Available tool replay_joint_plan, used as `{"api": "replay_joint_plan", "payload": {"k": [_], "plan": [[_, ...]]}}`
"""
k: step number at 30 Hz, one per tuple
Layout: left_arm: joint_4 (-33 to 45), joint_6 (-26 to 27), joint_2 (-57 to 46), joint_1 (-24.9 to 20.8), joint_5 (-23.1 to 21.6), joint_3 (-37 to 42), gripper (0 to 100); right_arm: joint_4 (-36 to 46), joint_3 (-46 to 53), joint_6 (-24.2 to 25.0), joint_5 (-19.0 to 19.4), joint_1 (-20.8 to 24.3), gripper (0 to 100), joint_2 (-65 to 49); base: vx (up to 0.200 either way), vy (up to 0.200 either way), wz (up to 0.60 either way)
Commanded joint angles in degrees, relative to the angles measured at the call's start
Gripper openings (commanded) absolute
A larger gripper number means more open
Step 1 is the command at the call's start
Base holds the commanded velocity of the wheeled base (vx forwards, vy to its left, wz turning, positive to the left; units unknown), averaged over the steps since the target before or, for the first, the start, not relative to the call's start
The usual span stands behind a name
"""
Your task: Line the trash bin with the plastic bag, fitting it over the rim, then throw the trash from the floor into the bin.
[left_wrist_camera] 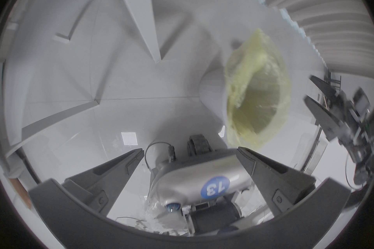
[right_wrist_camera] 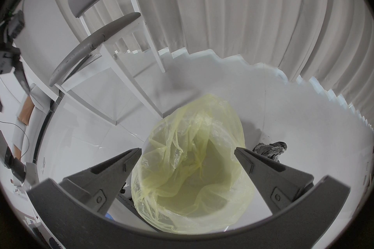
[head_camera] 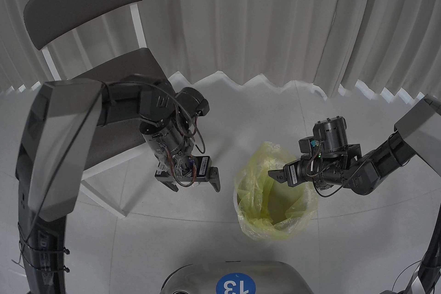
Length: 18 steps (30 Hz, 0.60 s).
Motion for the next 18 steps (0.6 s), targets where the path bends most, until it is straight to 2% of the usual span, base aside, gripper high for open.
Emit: {"api": "replay_joint_plan", "payload": {"k": [1,7,8,11,15,18], "plan": [[3.14,1.90,-9.98,-4.10,0.36,0.01,100,-0.29,2.23,0.21,0.02,0.70,100,-1.51,0.000,0.000,0.00],[9.82,2.43,-17.28,-6.48,1.59,0.01,100,-0.29,3.90,0.21,0.02,0.70,100,-3.01,0.000,0.000,0.00],[13.42,3.57,-21.58,-7.35,1.67,0.01,100,-0.38,4.25,0.21,0.02,0.70,100,-3.36,0.000,0.000,0.00],[17.73,5.85,-30.64,-8.32,1.67,0.01,100,-0.29,4.69,0.21,0.02,0.70,100,-4.06,0.000,0.000,0.00],[22.39,8.14,-37.14,-7.97,1.59,0.01,100,-0.29,4.78,0.21,0.02,0.70,100,-4.33,0.000,0.000,0.00],[30.91,9.02,-44.43,-7.79,1.59,0.01,100,-0.12,5.13,0.21,0.02,0.87,100,-5.21,0.000,0.000,0.00]]}}
